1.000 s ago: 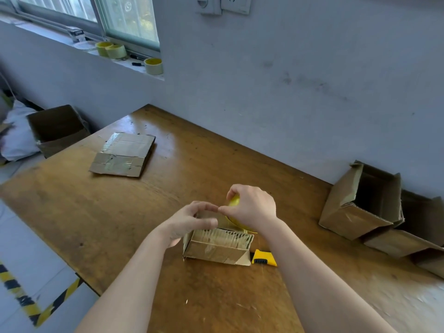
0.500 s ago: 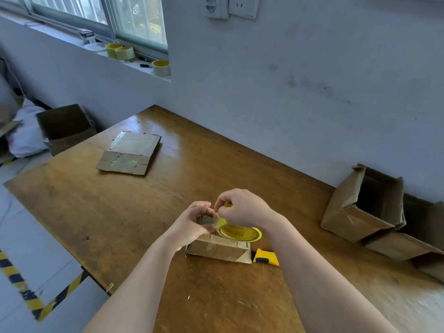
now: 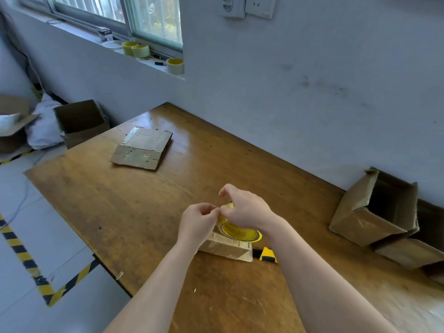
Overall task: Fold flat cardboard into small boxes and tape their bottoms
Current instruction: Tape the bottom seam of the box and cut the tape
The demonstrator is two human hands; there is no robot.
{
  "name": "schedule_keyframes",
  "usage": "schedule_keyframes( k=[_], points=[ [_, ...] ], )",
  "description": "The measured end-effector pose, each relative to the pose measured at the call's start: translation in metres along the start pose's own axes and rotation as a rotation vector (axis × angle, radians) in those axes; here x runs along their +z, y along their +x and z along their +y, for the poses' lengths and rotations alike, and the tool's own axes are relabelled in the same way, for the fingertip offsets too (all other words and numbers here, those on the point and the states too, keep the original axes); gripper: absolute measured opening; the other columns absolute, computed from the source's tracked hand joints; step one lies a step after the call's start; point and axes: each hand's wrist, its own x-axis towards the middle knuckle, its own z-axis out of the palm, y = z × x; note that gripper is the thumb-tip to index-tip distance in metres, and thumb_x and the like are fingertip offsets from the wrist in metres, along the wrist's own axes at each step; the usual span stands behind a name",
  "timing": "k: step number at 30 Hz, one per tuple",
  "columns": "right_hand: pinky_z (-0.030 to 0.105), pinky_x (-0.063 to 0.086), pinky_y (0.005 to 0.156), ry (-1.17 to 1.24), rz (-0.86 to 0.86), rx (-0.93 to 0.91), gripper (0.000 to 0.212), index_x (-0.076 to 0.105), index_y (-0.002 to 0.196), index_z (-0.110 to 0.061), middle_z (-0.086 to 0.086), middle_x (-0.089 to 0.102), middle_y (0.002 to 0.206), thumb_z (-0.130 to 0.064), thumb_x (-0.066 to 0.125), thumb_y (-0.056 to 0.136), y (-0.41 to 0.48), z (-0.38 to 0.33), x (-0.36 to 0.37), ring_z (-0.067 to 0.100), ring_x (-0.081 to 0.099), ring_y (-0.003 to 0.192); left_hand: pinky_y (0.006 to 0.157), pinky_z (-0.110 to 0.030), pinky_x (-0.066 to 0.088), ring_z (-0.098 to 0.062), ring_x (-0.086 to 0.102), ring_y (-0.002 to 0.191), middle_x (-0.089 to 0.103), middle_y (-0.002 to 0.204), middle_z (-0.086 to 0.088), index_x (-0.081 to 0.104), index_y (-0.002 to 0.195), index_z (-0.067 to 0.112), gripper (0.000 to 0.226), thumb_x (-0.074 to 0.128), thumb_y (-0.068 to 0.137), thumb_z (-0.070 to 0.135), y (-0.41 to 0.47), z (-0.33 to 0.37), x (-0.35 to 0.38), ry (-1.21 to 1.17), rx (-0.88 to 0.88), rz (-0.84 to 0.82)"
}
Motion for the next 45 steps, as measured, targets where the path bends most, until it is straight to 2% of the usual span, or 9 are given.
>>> schedule_keyframes(
  k=[4, 9, 12, 15, 23, 27, 32, 36, 45],
  points=[
    [0.037, 0.052, 0.077, -0.028, 0.015, -0.004, 0.032, 0.046, 0.125, -0.025, 0.001, 0.063, 0.107, -0.033, 0.05, 0.094, 0.0, -0.002, 0.0, 0.021, 0.059, 0.093, 0.062, -0.026, 0.043, -0.014, 0.053, 0.068, 0.064, 0.071, -0.001, 0.066, 0.074, 0.012, 0.016, 0.067, 0.088, 0.02, 0.006, 0.007, -0.003, -0.106, -0.134, -0.011],
    [0.038, 0.054, 0.078, -0.047, 0.037, 0.006, 0.037, 0.048, 0.123, -0.023, -0.001, 0.063, 0.109, -0.044, 0.052, 0.094, 0.001, -0.004, 0.004, 0.02, 0.06, 0.093, 0.057, -0.025, 0.041, -0.014, 0.053, 0.066, 0.06, 0.074, 0.001, 0.056, 0.079, 0.017, 0.017, 0.055, 0.095, 0.019, 0.003, -0.002, 0.005, 0.117, -0.01, 0.059],
    [0.039, 0.056, 0.078, 0.167, 0.007, 0.064, 0.039, 0.057, 0.109, -0.021, -0.003, 0.064, 0.103, -0.054, 0.057, 0.089, 0.001, 0.001, 0.0, 0.018, 0.065, 0.087, 0.059, -0.025, 0.04, -0.012, 0.053, 0.071, 0.058, 0.078, 0.002, 0.052, 0.082, 0.018, 0.015, 0.051, 0.097, 0.018, 0.006, -0.006, 0.004, 0.203, 0.034, 0.12],
    [0.032, 0.05, 0.071, 0.372, -0.039, 0.07, 0.028, 0.065, 0.098, -0.015, -0.002, 0.065, 0.091, -0.041, 0.059, 0.091, -0.004, 0.011, -0.004, 0.016, 0.062, 0.079, 0.063, -0.029, 0.04, -0.017, 0.055, 0.077, 0.06, 0.081, 0.0, 0.054, 0.083, 0.015, 0.014, 0.051, 0.097, 0.017, 0.012, -0.013, -0.005, 0.175, -0.012, 0.141],
    [0.02, 0.041, 0.055, 0.021, 0.048, 0.002, 0.028, 0.066, 0.092, -0.021, -0.003, 0.064, 0.089, -0.048, 0.065, 0.084, 0.004, -0.005, 0.012, 0.011, 0.058, 0.078, 0.061, -0.029, 0.044, -0.019, 0.057, 0.076, 0.063, 0.083, -0.004, 0.057, 0.082, 0.012, 0.017, 0.054, 0.097, 0.018, 0.024, -0.032, -0.026, 0.022, -0.159, 0.088],
    [0.023, 0.047, 0.059, -0.041, 0.045, -0.016, 0.037, 0.065, 0.098, -0.024, -0.006, 0.065, 0.089, -0.058, 0.06, 0.085, 0.005, -0.004, 0.014, 0.011, 0.06, 0.079, 0.061, -0.031, 0.042, -0.018, 0.052, 0.068, 0.058, 0.073, -0.003, 0.056, 0.08, 0.01, 0.019, 0.055, 0.096, 0.019, 0.033, -0.038, -0.033, 0.017, -0.172, 0.047],
    [0.036, 0.052, 0.076, 0.133, 0.038, -0.006, 0.043, 0.064, 0.113, -0.025, -0.005, 0.066, 0.098, -0.059, 0.046, 0.093, 0.004, 0.012, 0.017, 0.017, 0.061, 0.089, 0.054, -0.029, 0.046, -0.018, 0.055, 0.06, 0.059, 0.071, -0.007, 0.054, 0.077, 0.008, 0.021, 0.053, 0.097, 0.012, 0.045, -0.043, -0.042, -0.065, -0.22, 0.032],
    [0.03, 0.046, 0.059, -0.02, 0.146, -0.038, 0.045, 0.066, 0.098, -0.023, -0.005, 0.063, 0.081, -0.063, 0.046, 0.091, 0.012, -0.01, 0.031, 0.016, 0.06, 0.076, 0.059, -0.034, 0.051, -0.023, 0.061, 0.066, 0.062, 0.074, -0.01, 0.054, 0.078, 0.008, 0.019, 0.054, 0.097, 0.013, 0.048, -0.052, -0.056, -0.068, -0.265, 0.055],
    [0.03, 0.048, 0.057, -0.151, 0.12, -0.021, 0.044, 0.066, 0.084, -0.016, -0.002, 0.064, 0.075, -0.054, 0.047, 0.092, 0.03, -0.029, 0.034, 0.02, 0.062, 0.072, 0.079, -0.044, 0.053, -0.027, 0.065, 0.08, 0.066, 0.082, -0.008, 0.056, 0.082, 0.012, 0.017, 0.053, 0.097, 0.019, 0.05, -0.065, -0.063, 0.154, -0.226, 0.016]
  ],
)
